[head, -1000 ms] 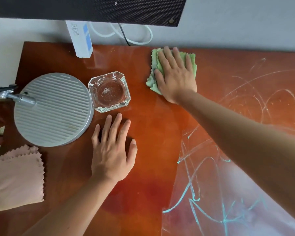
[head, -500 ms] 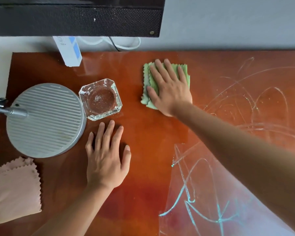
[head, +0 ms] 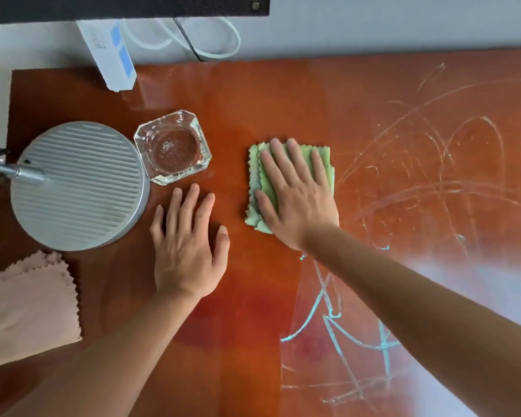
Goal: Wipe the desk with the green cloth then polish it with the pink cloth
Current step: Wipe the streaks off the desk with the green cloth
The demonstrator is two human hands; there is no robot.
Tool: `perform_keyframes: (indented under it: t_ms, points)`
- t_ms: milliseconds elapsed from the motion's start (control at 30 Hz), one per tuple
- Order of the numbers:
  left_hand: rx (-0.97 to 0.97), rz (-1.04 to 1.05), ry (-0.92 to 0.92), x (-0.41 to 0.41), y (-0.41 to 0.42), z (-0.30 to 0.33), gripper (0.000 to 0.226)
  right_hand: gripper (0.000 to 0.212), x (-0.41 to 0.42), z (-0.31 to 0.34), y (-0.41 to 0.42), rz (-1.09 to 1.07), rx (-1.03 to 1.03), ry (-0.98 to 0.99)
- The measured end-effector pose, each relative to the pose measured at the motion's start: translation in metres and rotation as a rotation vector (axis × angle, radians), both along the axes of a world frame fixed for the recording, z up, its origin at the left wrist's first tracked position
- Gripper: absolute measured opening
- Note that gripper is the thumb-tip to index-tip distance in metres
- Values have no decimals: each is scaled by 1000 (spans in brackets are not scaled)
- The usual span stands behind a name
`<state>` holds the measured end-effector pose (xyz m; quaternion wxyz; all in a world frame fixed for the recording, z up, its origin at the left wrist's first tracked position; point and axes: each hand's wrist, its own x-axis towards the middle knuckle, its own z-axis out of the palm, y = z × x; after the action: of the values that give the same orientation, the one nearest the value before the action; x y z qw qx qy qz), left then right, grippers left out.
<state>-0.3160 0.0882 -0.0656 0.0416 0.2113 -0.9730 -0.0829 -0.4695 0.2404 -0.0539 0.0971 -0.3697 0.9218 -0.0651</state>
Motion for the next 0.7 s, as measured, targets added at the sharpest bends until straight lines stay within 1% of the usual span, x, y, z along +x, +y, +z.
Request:
perform_keyframes:
  t_ms: [100,267,367,467,533,700]
  points:
    - [4,7,-4,-1,0,0,57,69,36,-2,34,70,61,2]
    - [0,2,15,1,-1,-1,57,70,34,-3,34,91,83,-3]
    - [4,-1,13,0,-1,-2,57,71,5,-4,20,31,87,16]
    - [6,-4,18,0,-1,-3,57,73,-45,-3,-10,-64,86,35]
    - [4,-4,26,2,-2,-3,57,74,-73,-3,-30,-89,80,36]
    - [12,2,24,0,-1,-1,57,75,-92,-7,-44,-97,32,51]
